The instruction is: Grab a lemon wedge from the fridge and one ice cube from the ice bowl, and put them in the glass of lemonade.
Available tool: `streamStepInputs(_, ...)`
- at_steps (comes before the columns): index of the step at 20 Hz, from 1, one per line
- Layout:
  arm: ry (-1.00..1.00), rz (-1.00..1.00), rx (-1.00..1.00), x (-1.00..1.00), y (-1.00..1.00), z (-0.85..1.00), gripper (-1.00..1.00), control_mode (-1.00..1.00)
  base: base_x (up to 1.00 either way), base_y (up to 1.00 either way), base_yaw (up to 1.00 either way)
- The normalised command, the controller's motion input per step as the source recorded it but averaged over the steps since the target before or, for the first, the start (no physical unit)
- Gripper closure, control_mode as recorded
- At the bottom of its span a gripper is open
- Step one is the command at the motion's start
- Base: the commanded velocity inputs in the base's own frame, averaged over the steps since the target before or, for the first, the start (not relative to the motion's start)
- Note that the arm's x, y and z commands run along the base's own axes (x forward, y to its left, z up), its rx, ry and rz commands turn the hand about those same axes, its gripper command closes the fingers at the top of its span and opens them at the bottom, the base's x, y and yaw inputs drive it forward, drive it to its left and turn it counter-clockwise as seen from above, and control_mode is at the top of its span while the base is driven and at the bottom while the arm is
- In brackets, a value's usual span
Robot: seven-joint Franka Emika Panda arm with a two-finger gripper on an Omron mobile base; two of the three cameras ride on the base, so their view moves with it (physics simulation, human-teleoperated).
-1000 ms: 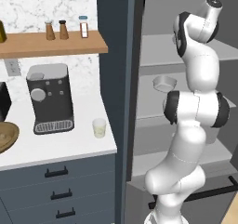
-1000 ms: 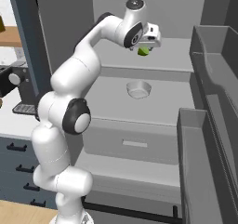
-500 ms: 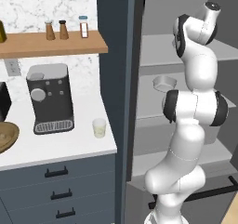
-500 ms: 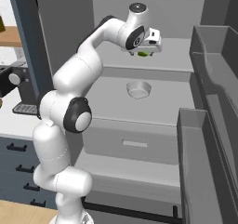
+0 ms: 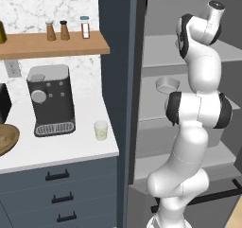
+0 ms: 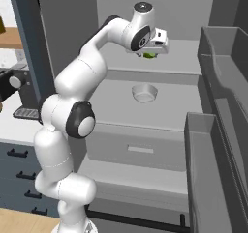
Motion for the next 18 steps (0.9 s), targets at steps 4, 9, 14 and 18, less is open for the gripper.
streamStepInputs(4, 0.0, 0.0, 0.0, 0.0, 0.0, 0.0, 1.0, -1.0, 0.0, 0.0, 0.0)
streamStepInputs(9, 0.0, 0.0, 0.0, -0.35, 0.0, 0.0, 1.0, -1.0, 0.0, 0.0, 0.0)
streamStepInputs(14, -0.05, 0.0, 0.01, -1.0, 0.0, 0.0, 1.0, -1.0, 0.0, 0.0, 0.0)
streamStepInputs(18, -0.1, 0.04, 0.0, -1.0, 0.0, 0.01, 1.0, -1.0, 0.0, 0.0, 0.0)
